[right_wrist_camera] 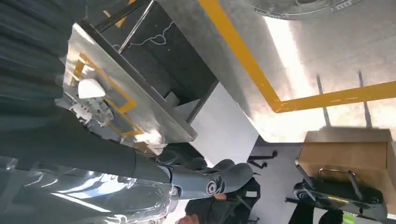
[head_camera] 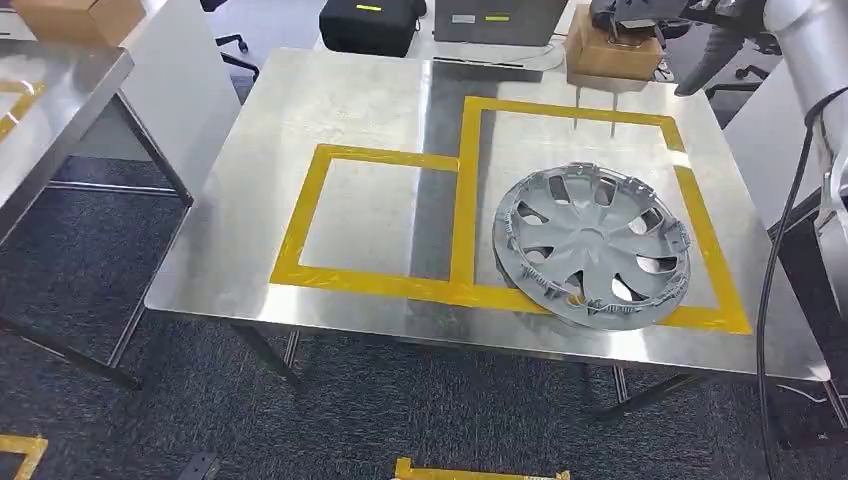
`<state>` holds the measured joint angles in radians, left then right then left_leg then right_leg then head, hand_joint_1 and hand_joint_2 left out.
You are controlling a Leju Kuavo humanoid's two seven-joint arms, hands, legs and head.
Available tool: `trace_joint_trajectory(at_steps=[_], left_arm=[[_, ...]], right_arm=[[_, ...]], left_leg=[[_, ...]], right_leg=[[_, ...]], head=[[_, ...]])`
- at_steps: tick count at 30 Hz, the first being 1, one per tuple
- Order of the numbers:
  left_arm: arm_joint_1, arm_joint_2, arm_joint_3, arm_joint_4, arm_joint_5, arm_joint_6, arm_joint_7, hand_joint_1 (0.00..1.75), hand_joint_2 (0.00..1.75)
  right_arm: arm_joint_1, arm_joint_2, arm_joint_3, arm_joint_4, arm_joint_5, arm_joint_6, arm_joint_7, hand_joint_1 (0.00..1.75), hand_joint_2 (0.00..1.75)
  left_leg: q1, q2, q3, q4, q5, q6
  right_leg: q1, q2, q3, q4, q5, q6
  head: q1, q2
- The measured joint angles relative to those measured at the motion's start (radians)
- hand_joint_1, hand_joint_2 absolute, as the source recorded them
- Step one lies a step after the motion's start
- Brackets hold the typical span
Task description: Take the parts from the cabinet and place them on the table.
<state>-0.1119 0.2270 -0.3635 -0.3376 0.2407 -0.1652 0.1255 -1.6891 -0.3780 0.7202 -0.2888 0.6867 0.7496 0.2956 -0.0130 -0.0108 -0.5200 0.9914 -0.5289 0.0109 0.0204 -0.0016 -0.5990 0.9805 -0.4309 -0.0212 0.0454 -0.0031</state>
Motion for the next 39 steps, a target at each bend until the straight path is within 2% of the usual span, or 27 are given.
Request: trace_joint_trajectory(at_steps=[19, 20, 21, 22, 23, 24, 25, 26, 27, 28, 29, 30, 31, 33, 34, 36, 39], left_arm=[[0.000, -0.003, 0.000, 0.000, 0.000, 0.000, 0.000, 0.00, 0.00], [0.000, -0.003, 0.000, 0.000, 0.000, 0.000, 0.000, 0.00, 0.00], [0.000, -0.003, 0.000, 0.000, 0.008, 0.003, 0.002, 0.00, 0.00], [-0.001, -0.005, 0.000, -0.001, 0.034, 0.031, 0.034, 0.00, 0.00], [0.002, -0.006, 0.000, -0.010, 0.066, 0.066, 0.073, 0.00, 0.00], [0.005, -0.011, 0.000, -0.025, 0.106, 0.104, 0.125, 0.00, 0.00], [0.009, -0.016, -0.002, -0.047, 0.149, 0.140, 0.161, 0.00, 0.00], [0.016, -0.018, -0.007, -0.077, 0.197, 0.172, 0.184, 0.00, 0.00], [0.026, -0.021, -0.014, -0.103, 0.236, 0.188, 0.192, 0.00, 0.00], [0.044, -0.022, -0.023, -0.125, 0.260, 0.198, 0.191, 0.00, 0.00], [0.070, -0.019, -0.032, -0.144, 0.287, 0.209, 0.181, 0.00, 0.00], [0.092, -0.014, -0.039, -0.154, 0.315, 0.225, 0.175, 0.00, 0.00], [0.103, -0.005, -0.051, -0.164, 0.347, 0.249, 0.173, 0.00, 0.00], [0.108, -0.001, -0.073, -0.189, 0.382, 0.275, 0.173, 0.00, 0.00], [0.108, 0.001, -0.091, -0.210, 0.396, 0.287, 0.174, 0.00, 0.00], [0.108, 0.003, -0.117, -0.238, 0.411, 0.293, 0.175, 0.00, 0.00], [0.107, 0.014, -0.140, -0.264, 0.420, 0.299, 0.176, 0.00, 0.00]], right_arm=[[0.000, 0.000, 0.000, 0.000, 0.000, 0.000, 0.000, 0.00, 1.75], [0.000, 0.000, 0.000, 0.000, 0.000, 0.000, 0.000, 0.00, 0.00], [0.002, -0.001, 0.000, 0.000, -0.011, -0.009, 0.009, 0.00, 0.00], [0.052, -0.014, -0.012, -0.005, -0.068, -0.069, 0.016, 0.00, 1.75], [0.149, -0.039, -0.041, -0.026, -0.144, -0.161, -0.008, 0.00, 1.75], [0.297, -0.093, -0.107, -0.074, -0.307, -0.343, -0.097, 0.00, 1.75], [0.488, -0.153, -0.183, -0.103, -0.492, -0.523, -0.222, 0.00, 1.75], [0.685, -0.223, -0.288, -0.108, -0.672, -0.696, -0.341, 0.00, 1.75], [0.846, -0.282, -0.400, -0.102, -0.781, -0.802, -0.372, 0.00, 1.75], [0.974, -0.325, -0.512, -0.100, -0.841, -0.867, -0.367, 0.00, 1.75], [1.059, -0.357, -0.652, -0.109, -0.860, -0.920, -0.342, 0.00, 1.75], [1.116, -0.367, -0.758, -0.125, -0.814, -0.951, -0.311, 0.00, 1.75], [1.165, -0.367, -0.852, -0.148, -0.729, -0.970, -0.273, 0.00, 1.75], [1.236, -0.362, -0.967, -0.185, -0.650, -0.980, -0.220, 0.00, 1.75], [1.276, -0.356, -1.050, -0.209, -0.632, -0.983, -0.201, 0.00, 1.75], [1.319, -0.356, -1.174, -0.247, -0.623, -0.983, -0.192, 0.00, 1.75], [1.367, -0.357, -1.299, -0.281, -0.622, -0.981, -0.188, 0.00, 1.75]], left_leg=[[0.000, 0.000, 0.000, 0.000, 0.000, 0.000], [0.000, 0.000, 0.000, 0.000, 0.000, 0.000], [0.000, -0.002, 0.001, 0.000, 0.000, 0.000], [0.000, -0.008, 0.003, 0.000, 0.000, -0.001], [0.004, -0.016, 0.013, -0.001, -0.001, -0.002], [0.015, -0.036, 0.033, 0.001, -0.005, -0.006], [0.029, -0.070, 0.048, -0.003, -0.010, -0.010], [0.040, -0.106, 0.058, -0.003, -0.014, -0.005], [0.041, -0.141, 0.058, -0.001, -0.013, -0.002], [0.036, -0.163, 0.052, -0.002, -0.011, 0.001], [0.027, -0.168, 0.047, -0.004, -0.009, 0.005], [0.021, -0.160, 0.044, -0.005, -0.008, 0.005], [0.021, -0.144, 0.043, -0.005, -0.009, 0.005], [0.020, -0.119, 0.045, -0.006, -0.015, 0.010], [0.015, -0.097, 0.047, -0.006, -0.019, 0.015], [0.008, -0.069, 0.045, -0.007, -0.023, 0.017], [0.007, -0.032, 0.049, -0.008, -0.032, 0.020]], right_leg=[[0.000, 0.000, 0.000, 0.000, 0.000, 0.000], [0.000, 0.000, 0.000, 0.000, 0.000, 0.000], [0.000, 0.000, -0.001, 0.000, 0.000, 0.000], [0.003, -0.001, 0.002, -0.002, -0.001, -0.001], [0.012, -0.005, 0.011, -0.012, -0.001, -0.001], [0.025, -0.014, 0.033, -0.023, -0.002, -0.002], [0.036, -0.033, 0.065, -0.038, -0.010, 0.001], [0.043, -0.055, 0.093, -0.051, -0.019, 0.008], [0.042, -0.076, 0.107, -0.055, -0.029, 0.015], [0.032, -0.106, 0.113, -0.053, -0.039, 0.022], [0.022, -0.117, 0.109, -0.045, -0.040, 0.024], [0.016, -0.112, 0.100, -0.039, -0.041, 0.023], [0.014, -0.099, 0.096, -0.038, -0.041, 0.023], [0.011, -0.080, 0.094, -0.037, -0.040, 0.024], [0.008, -0.062, 0.088, -0.032, -0.040, 0.024], [0.000, -0.040, 0.078, -0.023, -0.040, 0.024], [-0.001, -0.006, 0.073, -0.020, -0.040, 0.024]], head=[[0.000, 0.000], [0.000, 0.000], [0.000, 0.000], [-0.006, 0.000], [-0.021, 0.000], [-0.036, 0.000], [-0.046, 0.000], [-0.051, 0.000], [-0.035, 0.000], [-0.010, 0.000], [0.006, 0.000], [0.004, 0.000], [0.002, 0.000], [0.004, 0.000], [0.005, 0.000], [0.005, 0.000], [0.002, 0.000]])
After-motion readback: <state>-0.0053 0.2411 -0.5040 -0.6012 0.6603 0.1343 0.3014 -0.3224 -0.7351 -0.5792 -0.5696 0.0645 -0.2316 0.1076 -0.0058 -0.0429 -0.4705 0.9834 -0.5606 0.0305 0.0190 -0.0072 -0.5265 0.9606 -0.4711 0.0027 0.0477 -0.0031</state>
